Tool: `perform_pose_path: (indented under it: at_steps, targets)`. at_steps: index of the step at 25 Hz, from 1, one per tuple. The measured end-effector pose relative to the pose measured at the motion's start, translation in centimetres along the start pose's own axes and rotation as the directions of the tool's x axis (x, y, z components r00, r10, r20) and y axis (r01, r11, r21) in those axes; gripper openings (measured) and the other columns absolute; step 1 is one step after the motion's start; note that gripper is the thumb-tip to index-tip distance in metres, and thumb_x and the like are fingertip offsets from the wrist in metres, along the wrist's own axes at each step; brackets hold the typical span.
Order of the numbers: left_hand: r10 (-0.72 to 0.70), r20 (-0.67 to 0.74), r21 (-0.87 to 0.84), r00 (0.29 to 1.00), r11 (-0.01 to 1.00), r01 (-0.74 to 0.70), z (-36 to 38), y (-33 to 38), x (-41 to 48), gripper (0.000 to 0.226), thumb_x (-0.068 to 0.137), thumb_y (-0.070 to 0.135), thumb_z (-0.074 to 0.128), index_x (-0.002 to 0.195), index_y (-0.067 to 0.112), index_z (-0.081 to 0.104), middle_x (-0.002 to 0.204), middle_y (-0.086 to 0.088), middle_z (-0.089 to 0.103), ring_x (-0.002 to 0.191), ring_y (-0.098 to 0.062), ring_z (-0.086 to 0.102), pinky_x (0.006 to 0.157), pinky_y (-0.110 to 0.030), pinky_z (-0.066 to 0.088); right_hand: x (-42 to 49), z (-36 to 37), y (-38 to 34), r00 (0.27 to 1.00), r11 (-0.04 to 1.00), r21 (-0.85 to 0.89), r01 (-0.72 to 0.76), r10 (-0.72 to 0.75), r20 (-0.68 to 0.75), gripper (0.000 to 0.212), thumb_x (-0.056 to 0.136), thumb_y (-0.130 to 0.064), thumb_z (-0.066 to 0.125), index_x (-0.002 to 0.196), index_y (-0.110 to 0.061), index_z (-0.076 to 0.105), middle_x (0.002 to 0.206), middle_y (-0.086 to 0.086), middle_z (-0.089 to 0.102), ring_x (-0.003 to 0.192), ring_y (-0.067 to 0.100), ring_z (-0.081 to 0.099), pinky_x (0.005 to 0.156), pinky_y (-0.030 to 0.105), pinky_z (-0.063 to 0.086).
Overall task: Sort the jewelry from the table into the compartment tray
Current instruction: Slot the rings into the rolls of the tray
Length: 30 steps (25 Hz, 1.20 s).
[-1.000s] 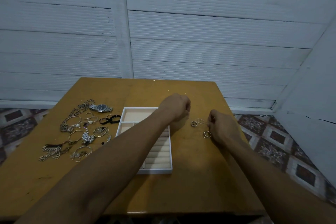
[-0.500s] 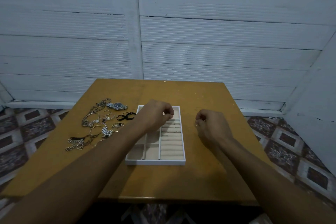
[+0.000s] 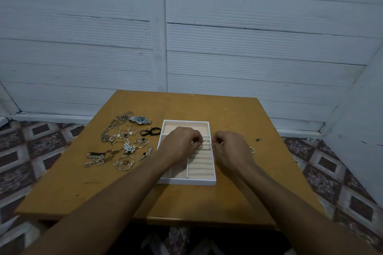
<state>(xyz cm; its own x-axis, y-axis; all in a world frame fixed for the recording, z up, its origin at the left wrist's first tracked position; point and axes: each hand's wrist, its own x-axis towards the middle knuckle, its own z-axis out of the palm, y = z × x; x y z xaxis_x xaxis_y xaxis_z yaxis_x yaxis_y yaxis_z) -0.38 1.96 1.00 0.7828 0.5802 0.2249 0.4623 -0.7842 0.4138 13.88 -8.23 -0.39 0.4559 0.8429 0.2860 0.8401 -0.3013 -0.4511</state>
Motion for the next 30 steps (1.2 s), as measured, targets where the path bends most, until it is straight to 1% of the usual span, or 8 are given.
perform_pose_path:
  at_steps: [3, 9, 14, 16, 19, 23, 28, 30]
  targets:
    - [0.009, -0.001, 0.047, 1.0, 0.999, -0.009, 0.3, 0.0, -0.6, 0.014, 0.091, 0.025, 0.06, 0.1, 0.022, 0.071, 0.098, 0.003, 0.068, 0.09, -0.015, 0.059, 0.074, -0.032, 0.048, -0.1, 0.1, -0.1, 1.0, 1.0, -0.005, 0.011, -0.011, -0.009, 0.013, 0.086, -0.023, 0.055, 0.076, -0.024, 0.063, 0.076, -0.008, 0.066, 0.07, 0.015, 0.058, 0.059, 0.033, 0.05]
    - [0.039, -0.002, 0.075, 0.999, 0.996, -0.039, 0.6, -0.4, -1.1, 0.016, 0.091, 0.029, 0.061, 0.102, 0.024, 0.072, 0.099, 0.003, 0.07, 0.091, -0.014, 0.059, 0.071, -0.029, 0.044, -0.4, 0.2, -0.2, 0.999, 0.998, -0.033, 0.048, -0.049, -0.022, 0.012, 0.085, -0.024, 0.058, 0.075, -0.024, 0.066, 0.077, -0.008, 0.068, 0.072, 0.015, 0.059, 0.063, 0.034, 0.052]
    - [0.11, 0.027, 0.12, 0.994, 0.986, -0.113, 0.8, -0.8, -1.5, 0.022, 0.094, 0.024, 0.057, 0.11, 0.024, 0.071, 0.107, 0.001, 0.069, 0.099, -0.018, 0.058, 0.082, -0.037, 0.047, -0.3, 0.1, -0.1, 0.998, 0.999, -0.018, 0.05, -0.051, -0.026, 0.013, 0.085, -0.023, 0.056, 0.077, -0.024, 0.066, 0.075, -0.009, 0.068, 0.07, 0.013, 0.058, 0.063, 0.034, 0.052]
    - [0.137, 0.027, 0.125, 0.99, 0.982, -0.139, 1.0, -1.0, -1.7, 0.026, 0.093, 0.017, 0.057, 0.114, 0.024, 0.07, 0.111, 0.002, 0.066, 0.103, -0.017, 0.055, 0.084, -0.034, 0.046, -0.4, 0.0, -0.1, 0.998, 0.998, -0.019, 0.053, -0.054, -0.025, 0.013, 0.085, -0.022, 0.056, 0.078, -0.024, 0.067, 0.076, -0.009, 0.068, 0.069, 0.012, 0.058, 0.061, 0.033, 0.051]
    - [0.169, 0.053, 0.16, 0.984, 0.971, -0.175, 1.3, -1.2, -1.9, 0.038, 0.088, 0.01, 0.06, 0.122, 0.027, 0.066, 0.116, 0.003, 0.059, 0.105, -0.018, 0.05, 0.08, -0.029, 0.042, -0.4, -0.1, 0.2, 0.998, 0.999, -0.023, 0.047, -0.047, -0.036, 0.013, 0.084, -0.022, 0.055, 0.076, -0.023, 0.065, 0.075, -0.008, 0.068, 0.069, 0.015, 0.057, 0.061, 0.033, 0.05]
    - [0.176, 0.103, 0.249, 0.979, 0.948, -0.197, 1.4, -1.6, -2.0, 0.05, 0.084, 0.013, 0.062, 0.13, 0.033, 0.058, 0.116, 0.001, 0.052, 0.103, -0.021, 0.048, 0.075, -0.029, 0.038, -0.5, -0.1, 0.2, 0.998, 0.999, -0.032, 0.044, -0.046, -0.043, 0.013, 0.084, -0.02, 0.056, 0.076, -0.022, 0.066, 0.076, -0.006, 0.069, 0.071, 0.016, 0.058, 0.063, 0.036, 0.051]
    - [0.238, 0.08, 0.309, 0.968, 0.917, -0.251, 1.4, -1.6, -2.3, 0.042, 0.09, 0.026, 0.062, 0.131, 0.034, 0.057, 0.109, -0.001, 0.051, 0.099, -0.022, 0.047, 0.075, -0.032, 0.039, -0.6, 0.0, 0.2, 0.999, 0.999, -0.038, 0.027, -0.028, -0.035, 0.014, 0.085, -0.022, 0.055, 0.079, -0.022, 0.067, 0.078, -0.006, 0.069, 0.073, 0.017, 0.059, 0.065, 0.038, 0.053]
    - [0.242, 0.07, 0.307, 0.968, 0.918, -0.252, 1.6, -1.7, -2.4, 0.043, 0.091, 0.023, 0.06, 0.132, 0.034, 0.056, 0.108, -0.003, 0.051, 0.098, -0.023, 0.046, 0.073, -0.033, 0.036, -0.7, 0.0, 0.1, 0.999, 0.999, -0.036, 0.025, -0.026, -0.03, 0.014, 0.086, -0.023, 0.054, 0.079, -0.022, 0.066, 0.078, -0.006, 0.069, 0.075, 0.019, 0.059, 0.066, 0.038, 0.053]
